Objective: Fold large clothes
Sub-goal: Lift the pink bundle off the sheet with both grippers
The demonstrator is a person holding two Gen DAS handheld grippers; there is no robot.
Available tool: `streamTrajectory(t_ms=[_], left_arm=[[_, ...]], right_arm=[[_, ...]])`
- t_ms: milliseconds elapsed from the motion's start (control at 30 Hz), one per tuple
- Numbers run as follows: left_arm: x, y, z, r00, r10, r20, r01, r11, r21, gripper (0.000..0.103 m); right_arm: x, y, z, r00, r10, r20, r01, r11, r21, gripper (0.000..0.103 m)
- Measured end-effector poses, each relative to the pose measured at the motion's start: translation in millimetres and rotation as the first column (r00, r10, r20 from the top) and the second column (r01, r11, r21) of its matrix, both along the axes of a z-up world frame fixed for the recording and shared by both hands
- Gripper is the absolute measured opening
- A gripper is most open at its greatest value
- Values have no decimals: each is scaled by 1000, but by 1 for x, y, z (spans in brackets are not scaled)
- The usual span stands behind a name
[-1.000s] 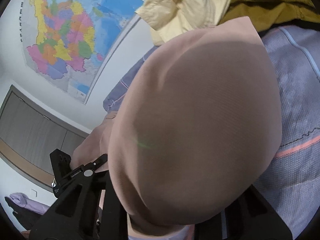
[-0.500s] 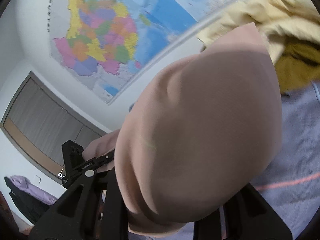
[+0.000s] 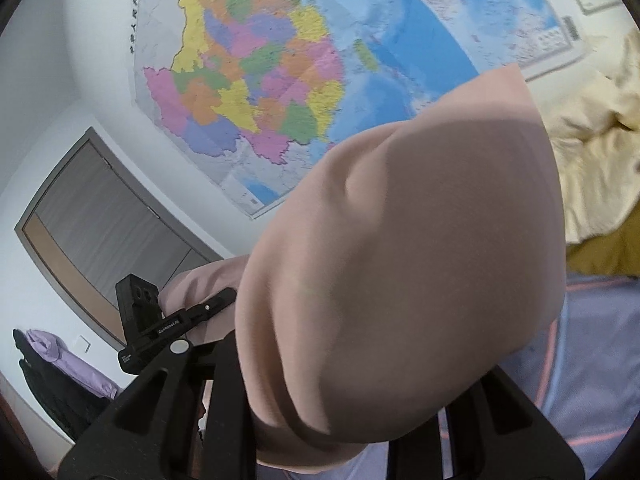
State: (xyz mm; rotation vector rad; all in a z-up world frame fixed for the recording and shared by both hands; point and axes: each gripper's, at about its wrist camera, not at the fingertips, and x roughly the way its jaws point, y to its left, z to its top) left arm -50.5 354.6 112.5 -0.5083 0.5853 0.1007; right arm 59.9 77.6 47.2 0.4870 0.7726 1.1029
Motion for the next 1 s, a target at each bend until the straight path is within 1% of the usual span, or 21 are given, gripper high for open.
streamTrajectory(t_ms=[267,400,567,733,1000], left_arm=[[9,43,20,998,67,2,-67,997,49,15],[14,67,22,994,114,-7,-112,989,94,15],[27,99,16,983,184,-27,-179,976,123,15],[35,143,13,968,248,-33,-241,960,142,15],[49,220,-8,933,353,-62,-340,927,162,15]], right_arm=[[20,52,10,999,52,15,-52,999,7,23],[33,84,9,997,76,2,-76,997,-1,23],[48,136,5,993,115,-16,-115,993,-20,23],[57,180,-6,990,139,-30,-139,990,-29,23],[67,253,-33,983,165,-76,-170,983,-75,23]])
